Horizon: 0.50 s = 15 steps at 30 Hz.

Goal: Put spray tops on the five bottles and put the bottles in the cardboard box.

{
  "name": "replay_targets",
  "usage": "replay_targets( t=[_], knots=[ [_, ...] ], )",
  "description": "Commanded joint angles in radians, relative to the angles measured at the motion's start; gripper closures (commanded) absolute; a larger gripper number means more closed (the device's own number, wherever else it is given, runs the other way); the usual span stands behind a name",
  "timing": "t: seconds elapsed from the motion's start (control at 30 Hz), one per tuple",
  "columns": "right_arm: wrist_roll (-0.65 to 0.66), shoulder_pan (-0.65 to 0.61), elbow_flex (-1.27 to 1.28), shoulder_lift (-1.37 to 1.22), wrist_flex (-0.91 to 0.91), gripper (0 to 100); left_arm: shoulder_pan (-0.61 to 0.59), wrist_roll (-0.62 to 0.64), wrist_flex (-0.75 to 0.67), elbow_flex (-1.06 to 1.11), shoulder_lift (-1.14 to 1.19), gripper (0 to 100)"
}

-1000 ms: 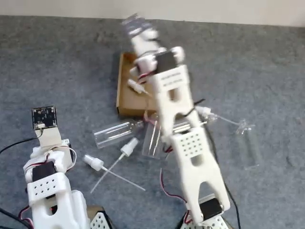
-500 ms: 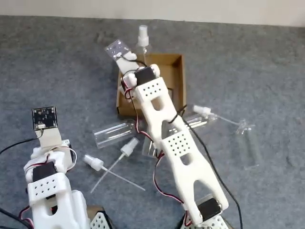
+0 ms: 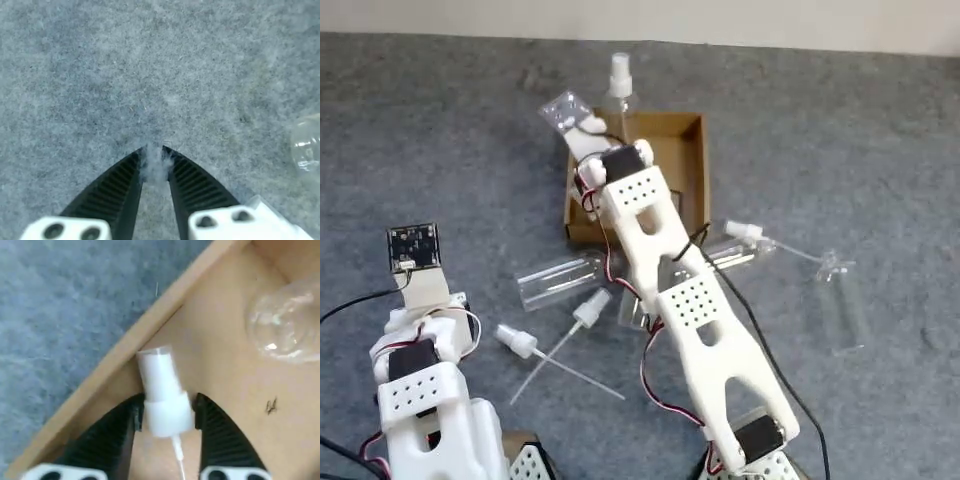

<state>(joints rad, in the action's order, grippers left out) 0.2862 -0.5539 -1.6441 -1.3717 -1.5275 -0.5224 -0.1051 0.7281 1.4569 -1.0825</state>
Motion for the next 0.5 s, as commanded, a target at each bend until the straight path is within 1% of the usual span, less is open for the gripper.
replay_targets(
  t=[0.0,0.13,0.23,0.27,0.47],
  knots=[
    [0.008,0.004,-0.134,0.010,0.018,88.5,-0.012,-0.009,-0.015,-0.002,-0.012,99],
    [0.003,0.012,-0.134,0.019,0.038,89.9,-0.012,-0.009,-0.015,-0.002,-0.012,99],
    [0.003,0.033,-0.134,0.028,0.070,98.5,-0.012,-0.009,-0.015,-0.002,-0.012,99],
    [0.003,0.042,-0.134,0.042,0.071,99.8,-0.012,-0.009,-0.015,-0.002,-0.012,99],
    [0.003,0.081,-0.134,0.205,0.002,99.5,-0.012,-0.009,-0.015,-0.002,-0.012,99]
  ],
)
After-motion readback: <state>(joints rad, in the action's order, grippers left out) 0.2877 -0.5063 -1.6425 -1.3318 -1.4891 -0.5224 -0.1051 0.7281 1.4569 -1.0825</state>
